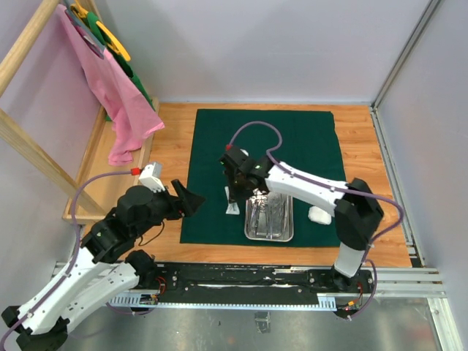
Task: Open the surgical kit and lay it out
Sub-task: Pick up the medical item from the container, then place the medical item in the surgical kit, then pick up the medical item from the container.
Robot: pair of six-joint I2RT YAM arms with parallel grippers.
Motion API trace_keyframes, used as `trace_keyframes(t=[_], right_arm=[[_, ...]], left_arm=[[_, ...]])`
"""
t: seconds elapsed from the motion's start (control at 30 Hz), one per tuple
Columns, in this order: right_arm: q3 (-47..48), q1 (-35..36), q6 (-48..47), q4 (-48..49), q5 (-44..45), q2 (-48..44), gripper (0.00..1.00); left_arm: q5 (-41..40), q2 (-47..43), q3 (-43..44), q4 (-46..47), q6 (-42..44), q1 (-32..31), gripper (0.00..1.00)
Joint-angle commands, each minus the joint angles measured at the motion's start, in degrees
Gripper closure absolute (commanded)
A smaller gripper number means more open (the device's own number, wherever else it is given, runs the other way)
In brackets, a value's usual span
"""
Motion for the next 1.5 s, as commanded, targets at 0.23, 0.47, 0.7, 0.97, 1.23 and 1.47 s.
trace_keyframes(t=[0.23, 0.47, 0.7, 0.97, 1.23, 1.47], right_arm=[[13.7, 6.9, 3.1, 1.2, -1.9, 19.1, 0.95], [14.1, 9.0, 6.9, 2.1, -2.1, 21.9, 0.79], [13.6, 9.5, 7.0, 3.3, -2.2, 20.8, 0.58], [7.3, 6.7, -2.4, -0.9, 0.9, 4.6, 0.48], [-13.2, -3.7, -9.9, -0.5, -0.7, -19.7, 0.40], [-21.2, -9.6, -14.4, -1.0, 0.4, -23.1, 0.48]], left_arm=[[-1.2, -5.0, 6.2, -6.0, -4.2, 0.5, 0.16], [0.1, -5.5, 5.6, -6.7, -4.3, 0.5, 0.16], [0.0, -5.5, 6.2, -7.4, -4.0, 0.5, 0.16], [-0.2, -2.2, 8.4, -7.8, -2.9, 0.5, 0.15], [3.1, 4.8, 1.3, 3.0, -5.2, 0.4, 0.16], [-2.8, 22.3, -0.1, 12.3, -4.4, -8.9, 0.13]])
